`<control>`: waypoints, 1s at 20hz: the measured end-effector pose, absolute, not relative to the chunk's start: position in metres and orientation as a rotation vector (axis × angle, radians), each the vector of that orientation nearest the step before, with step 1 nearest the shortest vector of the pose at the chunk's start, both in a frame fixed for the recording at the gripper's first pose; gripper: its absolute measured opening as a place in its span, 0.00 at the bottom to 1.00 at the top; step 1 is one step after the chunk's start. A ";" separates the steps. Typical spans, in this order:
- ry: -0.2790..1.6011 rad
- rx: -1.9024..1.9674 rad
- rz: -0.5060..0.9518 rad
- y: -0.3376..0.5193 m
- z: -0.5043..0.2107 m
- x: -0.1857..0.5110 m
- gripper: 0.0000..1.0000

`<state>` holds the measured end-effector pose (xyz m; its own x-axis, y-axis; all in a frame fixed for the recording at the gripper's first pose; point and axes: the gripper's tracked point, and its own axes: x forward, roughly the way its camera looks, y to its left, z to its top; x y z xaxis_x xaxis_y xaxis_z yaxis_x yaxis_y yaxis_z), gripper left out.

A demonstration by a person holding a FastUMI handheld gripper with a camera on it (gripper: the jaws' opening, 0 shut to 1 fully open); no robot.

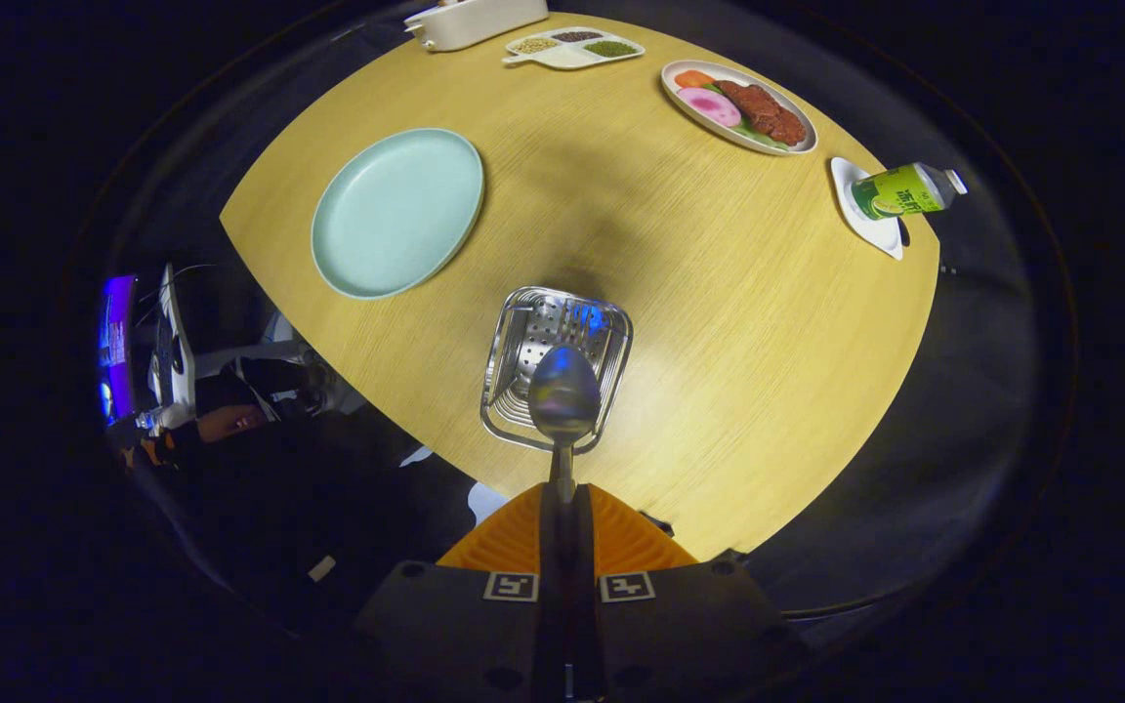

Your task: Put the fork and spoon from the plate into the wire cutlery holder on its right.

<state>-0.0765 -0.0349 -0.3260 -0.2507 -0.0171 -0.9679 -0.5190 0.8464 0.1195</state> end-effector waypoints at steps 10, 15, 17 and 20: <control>1.896 -0.424 0.428 -0.027 -0.341 -0.071 0.12; 1.830 -0.380 0.423 -0.023 -0.338 -0.059 0.44; 1.758 -0.344 0.439 -0.021 -0.333 -0.053 0.57; 1.602 -0.264 0.455 -0.015 -0.321 -0.044 0.72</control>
